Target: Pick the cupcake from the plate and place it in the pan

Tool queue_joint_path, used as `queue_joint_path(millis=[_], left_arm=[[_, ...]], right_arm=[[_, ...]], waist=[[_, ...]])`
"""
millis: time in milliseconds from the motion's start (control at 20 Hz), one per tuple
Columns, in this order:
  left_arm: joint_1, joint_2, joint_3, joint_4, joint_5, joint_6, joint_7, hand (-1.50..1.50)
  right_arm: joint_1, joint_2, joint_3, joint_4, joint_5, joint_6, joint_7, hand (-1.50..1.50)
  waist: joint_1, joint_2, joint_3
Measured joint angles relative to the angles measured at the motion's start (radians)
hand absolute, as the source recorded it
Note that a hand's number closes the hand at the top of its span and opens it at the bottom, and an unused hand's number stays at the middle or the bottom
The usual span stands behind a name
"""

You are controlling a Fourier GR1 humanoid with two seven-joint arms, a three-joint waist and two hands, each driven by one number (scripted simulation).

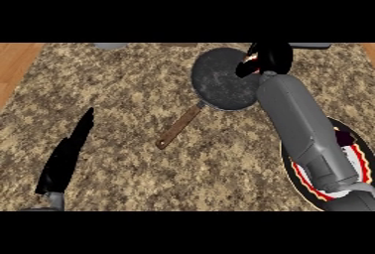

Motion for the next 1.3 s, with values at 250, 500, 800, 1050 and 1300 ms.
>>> queue_joint_path(millis=[250, 500, 800, 1050, 1300], left_arm=[[-0.016, -0.007, -0.012, 0.002, -0.004, -0.006, 0.006, 0.00], [-0.008, -0.007, -0.019, -0.012, -0.008, -0.011, 0.002, 0.00], [-0.002, -0.010, -0.019, 0.001, -0.008, -0.013, -0.021, 0.00], [-0.019, -0.007, -0.011, 0.002, -0.004, -0.017, -0.008, 0.00], [-0.001, -0.002, -0.003, -0.003, -0.002, -0.019, -0.007, 0.00]], right_arm=[[-0.063, 0.013, -0.033, 0.180, -0.020, 0.025, -0.075, 1.50], [-0.066, 0.051, -0.181, 0.244, -0.167, 0.009, -0.106, -1.50], [-0.073, 0.082, -0.305, 0.254, -0.281, -0.098, -0.232, -1.50], [-0.080, 0.092, -0.373, 0.227, -0.326, -0.266, -0.357, -1.50], [-0.071, 0.069, -0.458, 0.214, -0.384, -0.413, -0.451, -1.50]], waist=[[0.024, 0.010, 0.000], [0.034, 0.017, 0.003], [0.039, 0.021, 0.003], [0.033, 0.018, 0.003], [0.022, 0.012, 0.002]])
